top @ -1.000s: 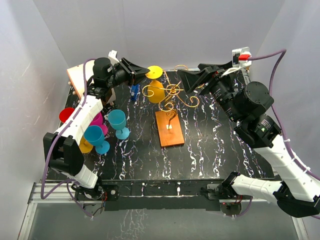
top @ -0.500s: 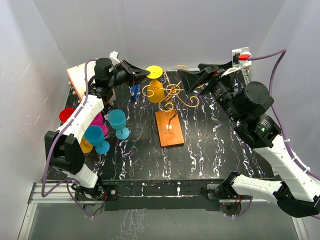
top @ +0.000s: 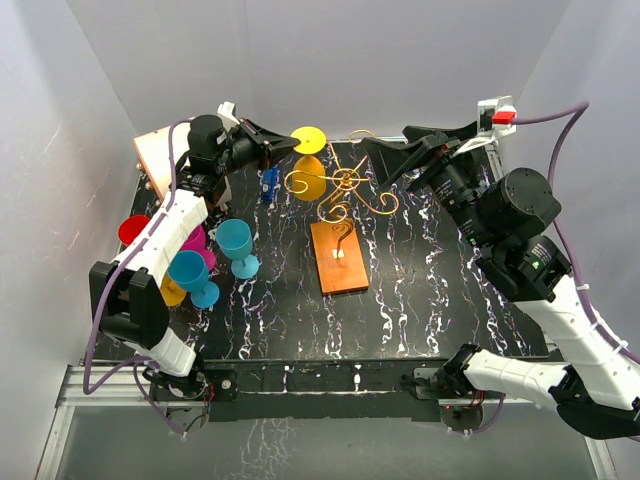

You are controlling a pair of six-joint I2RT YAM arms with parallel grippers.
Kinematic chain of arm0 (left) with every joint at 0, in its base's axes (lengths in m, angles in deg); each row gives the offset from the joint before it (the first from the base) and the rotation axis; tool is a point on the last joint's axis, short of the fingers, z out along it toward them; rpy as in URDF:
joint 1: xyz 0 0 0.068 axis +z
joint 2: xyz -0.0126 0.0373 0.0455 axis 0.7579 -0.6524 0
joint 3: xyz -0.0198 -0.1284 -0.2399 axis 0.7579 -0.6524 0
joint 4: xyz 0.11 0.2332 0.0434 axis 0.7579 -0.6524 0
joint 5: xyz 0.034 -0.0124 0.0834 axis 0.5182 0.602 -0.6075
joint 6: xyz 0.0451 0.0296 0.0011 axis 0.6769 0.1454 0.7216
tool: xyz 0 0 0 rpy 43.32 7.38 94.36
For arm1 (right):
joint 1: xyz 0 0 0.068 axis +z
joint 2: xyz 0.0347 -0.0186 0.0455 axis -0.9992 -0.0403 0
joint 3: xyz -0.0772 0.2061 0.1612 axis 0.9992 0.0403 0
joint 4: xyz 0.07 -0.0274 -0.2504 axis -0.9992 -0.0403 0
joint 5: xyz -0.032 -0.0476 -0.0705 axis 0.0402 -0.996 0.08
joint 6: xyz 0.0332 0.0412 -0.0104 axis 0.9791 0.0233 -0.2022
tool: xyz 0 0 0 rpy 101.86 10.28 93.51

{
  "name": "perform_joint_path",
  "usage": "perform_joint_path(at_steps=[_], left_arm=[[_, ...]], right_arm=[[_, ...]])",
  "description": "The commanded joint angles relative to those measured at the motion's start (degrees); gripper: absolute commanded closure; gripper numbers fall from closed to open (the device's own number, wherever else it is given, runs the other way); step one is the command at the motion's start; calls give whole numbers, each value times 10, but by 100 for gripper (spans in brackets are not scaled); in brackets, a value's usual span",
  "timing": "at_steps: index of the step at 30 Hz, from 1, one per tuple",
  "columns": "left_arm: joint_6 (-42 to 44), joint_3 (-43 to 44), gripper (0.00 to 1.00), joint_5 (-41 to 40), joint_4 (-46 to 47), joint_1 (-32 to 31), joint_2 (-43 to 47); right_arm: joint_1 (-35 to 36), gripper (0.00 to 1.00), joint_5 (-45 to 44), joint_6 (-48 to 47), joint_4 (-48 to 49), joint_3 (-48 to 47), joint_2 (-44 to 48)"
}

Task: Take the wine glass off the wine glass rack

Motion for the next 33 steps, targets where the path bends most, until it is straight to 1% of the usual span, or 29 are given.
perform_joint_path(at_steps=[1,18,33], left_arm=[[-10,34,100,5,17,-5,20],[-5,88,100,3,-5,-30,-26],[2,105,100,12,-6,-37,-50]], right_arm=[[-1,2,0,3,28,0,5],[-1,2,-5,2,24,1,14],[-1,2,-6,2,23,0,12]])
